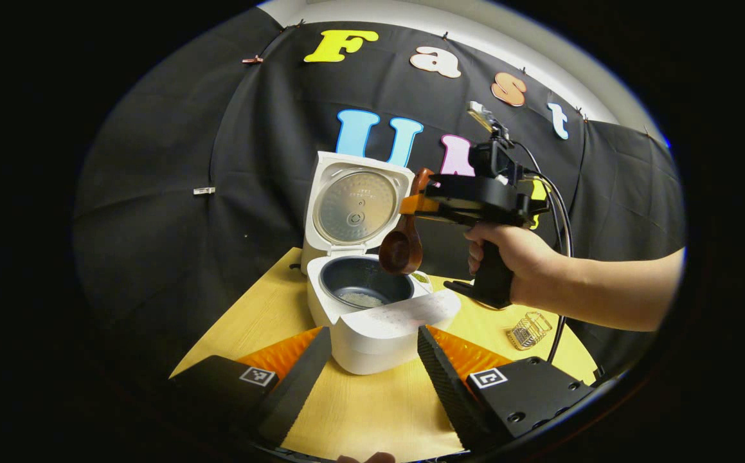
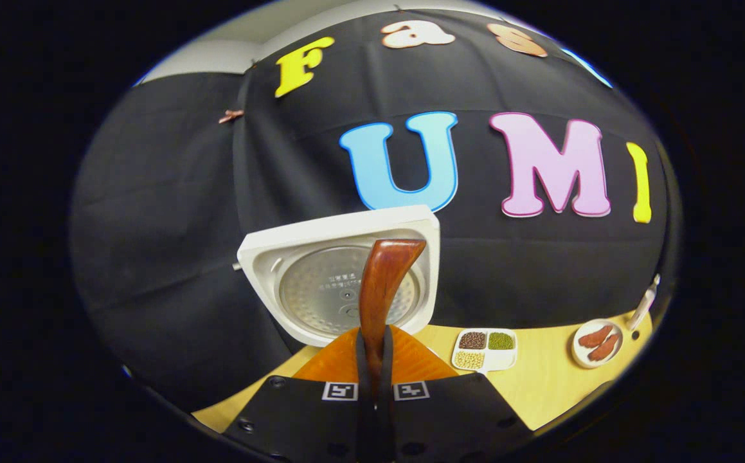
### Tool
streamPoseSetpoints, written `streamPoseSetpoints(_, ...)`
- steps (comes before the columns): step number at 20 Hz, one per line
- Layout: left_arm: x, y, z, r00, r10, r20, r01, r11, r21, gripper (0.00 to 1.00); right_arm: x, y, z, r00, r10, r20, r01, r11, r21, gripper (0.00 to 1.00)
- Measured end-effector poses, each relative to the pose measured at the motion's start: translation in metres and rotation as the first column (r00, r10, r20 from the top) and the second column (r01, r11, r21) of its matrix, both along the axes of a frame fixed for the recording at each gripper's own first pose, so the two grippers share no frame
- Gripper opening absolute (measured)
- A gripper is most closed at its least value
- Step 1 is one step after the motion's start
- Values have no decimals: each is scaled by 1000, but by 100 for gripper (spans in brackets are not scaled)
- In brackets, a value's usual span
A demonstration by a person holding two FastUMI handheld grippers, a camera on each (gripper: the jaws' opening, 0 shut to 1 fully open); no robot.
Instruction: Close the left gripper, press the button to open the rice cooker; take a wooden spoon from the chopstick holder with the right hand, scoop a spoonful of rice and pour it into the rice cooker, then put the wooden spoon back into the chopstick holder.
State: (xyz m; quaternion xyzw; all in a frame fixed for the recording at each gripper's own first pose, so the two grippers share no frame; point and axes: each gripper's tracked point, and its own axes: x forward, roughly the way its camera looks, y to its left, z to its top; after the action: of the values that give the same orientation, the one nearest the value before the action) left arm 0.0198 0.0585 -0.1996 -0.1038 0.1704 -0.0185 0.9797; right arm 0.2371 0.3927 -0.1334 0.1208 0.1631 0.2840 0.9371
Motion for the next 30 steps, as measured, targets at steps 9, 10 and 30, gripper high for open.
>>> streamPoseSetpoints(9, 4, -36, 14, 999, -39, 28, 38, 999, 31, 94, -11, -131, 60, 989, -145, -37, 150, 958, 243, 6)
streamPoseSetpoints(10, 5, -38, 16, 999, -40, 32, 39, 999, 33, 94, -14, -147, 66, 986, -163, -41, 168, 947, 273, 5)
streamPoseSetpoints(30, 16, -122, 34, 999, -43, 15, 41, 993, 107, 94, -6, -482, -69, 876, -477, -77, 482, 873, 73, 5)
